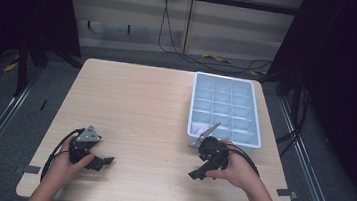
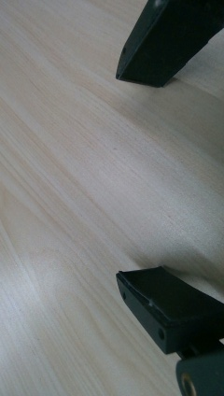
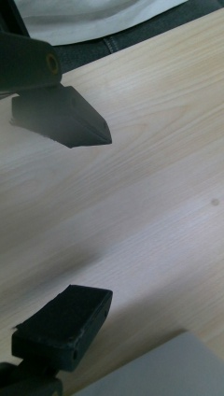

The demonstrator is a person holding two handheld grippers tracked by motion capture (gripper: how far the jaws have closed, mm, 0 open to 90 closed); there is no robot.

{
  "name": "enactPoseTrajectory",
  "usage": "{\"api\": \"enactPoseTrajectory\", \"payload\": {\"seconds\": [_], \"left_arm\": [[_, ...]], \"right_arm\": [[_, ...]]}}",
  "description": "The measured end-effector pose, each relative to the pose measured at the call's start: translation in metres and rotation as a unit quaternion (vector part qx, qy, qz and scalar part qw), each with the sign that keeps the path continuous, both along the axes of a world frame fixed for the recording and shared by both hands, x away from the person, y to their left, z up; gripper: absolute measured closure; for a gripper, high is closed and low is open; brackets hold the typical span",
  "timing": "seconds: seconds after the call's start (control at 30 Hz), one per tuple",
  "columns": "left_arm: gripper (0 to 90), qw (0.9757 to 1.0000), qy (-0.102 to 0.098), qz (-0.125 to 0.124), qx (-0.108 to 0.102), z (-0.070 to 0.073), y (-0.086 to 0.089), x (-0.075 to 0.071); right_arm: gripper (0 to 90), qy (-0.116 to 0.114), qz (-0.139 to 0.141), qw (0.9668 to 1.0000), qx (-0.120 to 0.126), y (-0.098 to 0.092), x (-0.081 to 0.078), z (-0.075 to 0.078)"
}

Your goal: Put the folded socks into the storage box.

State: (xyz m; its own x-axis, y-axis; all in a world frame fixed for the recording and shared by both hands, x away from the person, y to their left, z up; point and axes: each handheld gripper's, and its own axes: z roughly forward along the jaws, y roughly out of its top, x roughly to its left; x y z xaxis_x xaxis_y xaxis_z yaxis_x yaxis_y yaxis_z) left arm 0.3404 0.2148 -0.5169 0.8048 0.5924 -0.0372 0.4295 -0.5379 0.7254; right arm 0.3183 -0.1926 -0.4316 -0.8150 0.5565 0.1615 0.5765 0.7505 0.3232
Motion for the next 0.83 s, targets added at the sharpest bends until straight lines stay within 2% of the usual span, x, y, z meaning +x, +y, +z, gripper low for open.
{"api": "enactPoseTrajectory", "payload": {"seconds": [0.37, 0.5, 0.57, 0.63, 0.73, 0.83], "left_arm": [[4.4, 1.0, 0.0, 0.0, 0.0, 0.0, 0.0, 0.0], [4.4, 1.0, 0.0, 0.0, 0.0, 0.0, 0.0, 0.0], [4.4, 1.0, 0.0, 0.0, 0.0, 0.0, 0.0, 0.0], [4.4, 1.0, 0.0, 0.0, 0.0, 0.0, 0.0, 0.0], [4.3, 1.0, 0.0, 0.0, 0.0, 0.0, 0.0, 0.0], [4.4, 1.0, 0.0, 0.0, 0.0, 0.0, 0.0, 0.0]], "right_arm": [[20.5, 0.0, -0.015, 0.9999, -0.006, -0.022, -0.007, -0.008], [20.2, 0.004, -0.016, 0.9996, -0.025, -0.025, -0.009, -0.01], [20.2, -0.005, -0.013, 0.9994, -0.032, -0.026, -0.011, -0.011], [19.9, -0.007, -0.015, 0.9994, -0.03, -0.027, -0.013, -0.011], [19.7, -0.011, -0.02, 0.9997, -0.01, -0.03, -0.015, -0.01], [19.7, -0.017, -0.023, 0.9995, -0.009, -0.032, -0.016, -0.01]]}}
